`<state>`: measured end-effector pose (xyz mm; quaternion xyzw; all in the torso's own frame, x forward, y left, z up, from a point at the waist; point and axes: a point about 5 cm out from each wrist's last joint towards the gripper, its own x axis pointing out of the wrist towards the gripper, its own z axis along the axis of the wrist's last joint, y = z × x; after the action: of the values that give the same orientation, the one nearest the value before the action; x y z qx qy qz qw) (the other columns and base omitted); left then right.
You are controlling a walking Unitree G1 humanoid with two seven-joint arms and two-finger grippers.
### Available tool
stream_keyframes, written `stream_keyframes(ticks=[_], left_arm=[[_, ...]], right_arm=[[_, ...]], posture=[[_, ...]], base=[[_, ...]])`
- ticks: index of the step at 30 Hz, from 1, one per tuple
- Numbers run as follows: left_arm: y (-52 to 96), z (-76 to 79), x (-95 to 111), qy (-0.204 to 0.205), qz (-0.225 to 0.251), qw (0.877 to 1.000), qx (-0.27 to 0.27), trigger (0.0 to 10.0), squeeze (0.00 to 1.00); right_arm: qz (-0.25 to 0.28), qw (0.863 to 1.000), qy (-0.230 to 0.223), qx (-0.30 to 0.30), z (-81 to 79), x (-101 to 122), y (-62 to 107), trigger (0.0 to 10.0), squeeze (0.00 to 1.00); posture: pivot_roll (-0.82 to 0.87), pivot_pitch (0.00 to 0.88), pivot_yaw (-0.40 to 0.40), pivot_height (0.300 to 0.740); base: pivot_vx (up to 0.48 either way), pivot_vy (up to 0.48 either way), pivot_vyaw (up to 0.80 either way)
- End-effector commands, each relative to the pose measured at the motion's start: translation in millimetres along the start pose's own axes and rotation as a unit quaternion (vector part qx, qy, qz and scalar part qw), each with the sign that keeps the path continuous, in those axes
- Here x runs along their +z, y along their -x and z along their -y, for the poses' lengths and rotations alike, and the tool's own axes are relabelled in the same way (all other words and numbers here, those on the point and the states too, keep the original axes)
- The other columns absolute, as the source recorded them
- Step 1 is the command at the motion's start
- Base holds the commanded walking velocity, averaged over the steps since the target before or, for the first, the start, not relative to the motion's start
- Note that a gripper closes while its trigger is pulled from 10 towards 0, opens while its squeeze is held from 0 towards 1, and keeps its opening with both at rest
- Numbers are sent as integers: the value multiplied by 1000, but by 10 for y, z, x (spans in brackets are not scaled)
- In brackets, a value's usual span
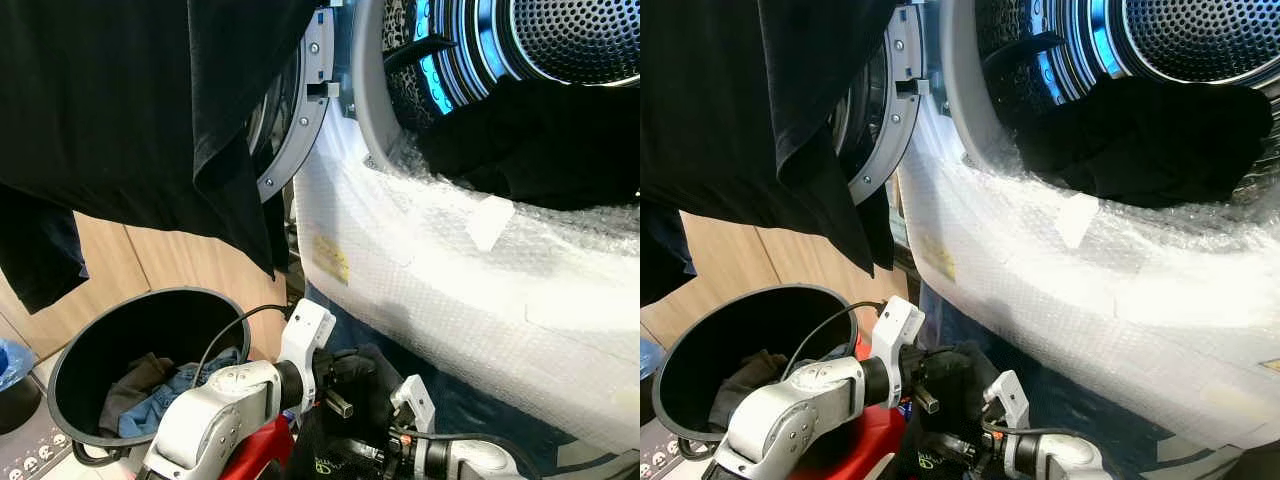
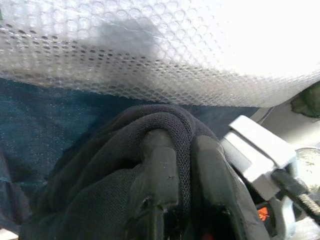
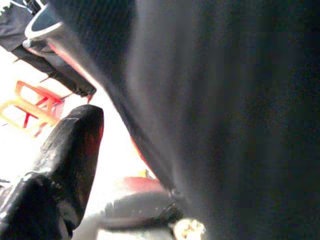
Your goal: Clothes washing
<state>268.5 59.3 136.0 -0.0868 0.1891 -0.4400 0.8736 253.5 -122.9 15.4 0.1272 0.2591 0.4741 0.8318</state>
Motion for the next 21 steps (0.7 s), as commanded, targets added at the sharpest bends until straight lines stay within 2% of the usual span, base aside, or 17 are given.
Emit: stream_keyframes(ticks=[1, 4, 11, 12, 13, 14, 15, 16, 19, 21], left_arm=[[1, 47, 64, -17, 11, 1000, -7, 0, 0], [5, 47, 65, -17, 11, 1000, -6, 0, 0], [4, 48, 104, -19, 16, 1000, -3, 0, 0], [4, 48, 105, -20, 16, 1000, -3, 0, 0], [5, 48, 106, -20, 17, 1000, -3, 0, 0], [5, 48, 107, -20, 17, 1000, -3, 0, 0], [7, 47, 109, -21, 17, 1000, -2, 0, 0], [8, 46, 110, -21, 17, 1000, -2, 0, 0], [11, 45, 113, -21, 18, 1000, -2, 0, 0], [20, 39, 113, -19, 20, 1000, 3, 0, 0]], right_arm=[[8, 1000, 1, 0, -13, 78, -84, 10000, 1000], [14, 1000, -7, -4, -32, 96, -137, 10000, 1000], [17, 998, -10, -55, 14, 58, -219, 10000, 1000], [18, 998, -10, -64, 28, 55, -218, 10000, 741], [19, 997, -11, -74, 49, 52, -211, 10000, 0], [19, 996, -13, -86, 72, 48, -202, 10000, 0], [21, 995, -15, -96, 95, 47, -192, 1216, 0], [23, 994, -19, -102, 108, 45, -185, 0, 0], [27, 993, -22, -109, 126, 41, -182, 0, 0], [46, 989, -29, -138, 182, 43, -148, 0, 0]], posture=[[108, 0, 23, 740], [120, 0, 20, 740], [123, 0, 22, 740], [123, 0, 22, 740], [123, 0, 22, 740], [123, 0, 22, 740], [123, 0, 22, 740], [123, 0, 22, 740], [123, 0, 22, 740], [139, 0, 28, 740]], base=[[0, 0, 0], [0, 0, 0], [0, 0, 0], [0, 0, 0], [0, 0, 0], [0, 0, 0], [0, 0, 0], [0, 0, 0], [0, 0, 0], [0, 0, 0]])
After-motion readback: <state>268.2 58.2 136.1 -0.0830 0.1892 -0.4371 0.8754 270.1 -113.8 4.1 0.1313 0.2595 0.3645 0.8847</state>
